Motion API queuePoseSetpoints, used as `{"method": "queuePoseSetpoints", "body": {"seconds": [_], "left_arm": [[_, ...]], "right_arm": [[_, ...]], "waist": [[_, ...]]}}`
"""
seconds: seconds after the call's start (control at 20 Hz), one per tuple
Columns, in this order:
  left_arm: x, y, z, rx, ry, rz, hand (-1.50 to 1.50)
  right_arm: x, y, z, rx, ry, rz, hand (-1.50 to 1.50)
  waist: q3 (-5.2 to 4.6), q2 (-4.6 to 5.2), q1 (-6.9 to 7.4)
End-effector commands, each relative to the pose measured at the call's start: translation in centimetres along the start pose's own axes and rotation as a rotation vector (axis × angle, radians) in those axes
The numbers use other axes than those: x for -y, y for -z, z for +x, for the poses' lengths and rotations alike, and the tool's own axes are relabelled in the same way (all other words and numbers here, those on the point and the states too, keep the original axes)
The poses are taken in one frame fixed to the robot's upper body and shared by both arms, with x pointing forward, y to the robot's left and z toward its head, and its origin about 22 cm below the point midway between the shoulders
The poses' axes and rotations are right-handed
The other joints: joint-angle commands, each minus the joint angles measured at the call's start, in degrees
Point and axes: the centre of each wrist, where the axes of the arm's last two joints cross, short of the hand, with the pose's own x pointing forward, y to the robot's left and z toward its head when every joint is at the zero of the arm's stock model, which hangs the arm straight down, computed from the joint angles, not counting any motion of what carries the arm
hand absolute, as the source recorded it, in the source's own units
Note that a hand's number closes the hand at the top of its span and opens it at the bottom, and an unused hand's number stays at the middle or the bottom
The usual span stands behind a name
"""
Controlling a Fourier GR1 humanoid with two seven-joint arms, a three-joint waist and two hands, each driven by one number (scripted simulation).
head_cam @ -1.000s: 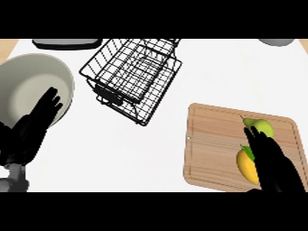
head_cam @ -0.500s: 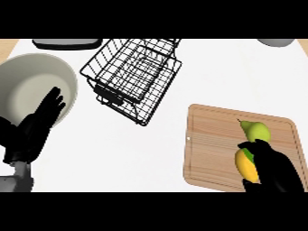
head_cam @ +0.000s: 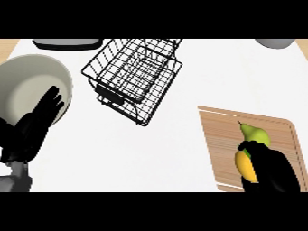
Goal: Pick the lemon from the cutting board and place it in the tiered basket
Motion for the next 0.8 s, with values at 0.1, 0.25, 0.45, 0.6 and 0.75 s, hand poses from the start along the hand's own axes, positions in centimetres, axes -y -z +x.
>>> {"method": "queuePoseSetpoints", "body": {"seconds": [0.1,0.25,0.45,0.6,0.75], "left_arm": [[1.3,0.1,0.0,0.008,-0.013,-0.003,0.00],[-0.3,-0.9,-1.6,-0.010,-0.003,0.025,0.00],[-0.1,-0.6,0.0,0.005,-0.014,0.004,0.00],[0.1,-0.8,-0.9,0.007,-0.008,0.023,0.00],[-0.6,-1.1,-0.7,0.000,0.005,0.017,0.00]], "right_arm": [[0.2,2.5,-3.2,-0.147,0.034,0.074,1.50],[0.9,0.4,-3.3,-0.171,0.012,0.011,1.50],[2.7,0.9,-2.4,-0.137,0.053,-0.248,1.50],[6.5,0.6,-0.6,-0.085,0.191,-0.442,1.50],[9.5,-1.3,0.6,0.042,0.403,-0.574,1.50]], "waist": [[0.69,0.77,0.00],[0.66,0.62,-0.28],[0.68,0.58,-0.30],[0.66,0.41,-0.32],[0.67,0.08,-0.79]]}}
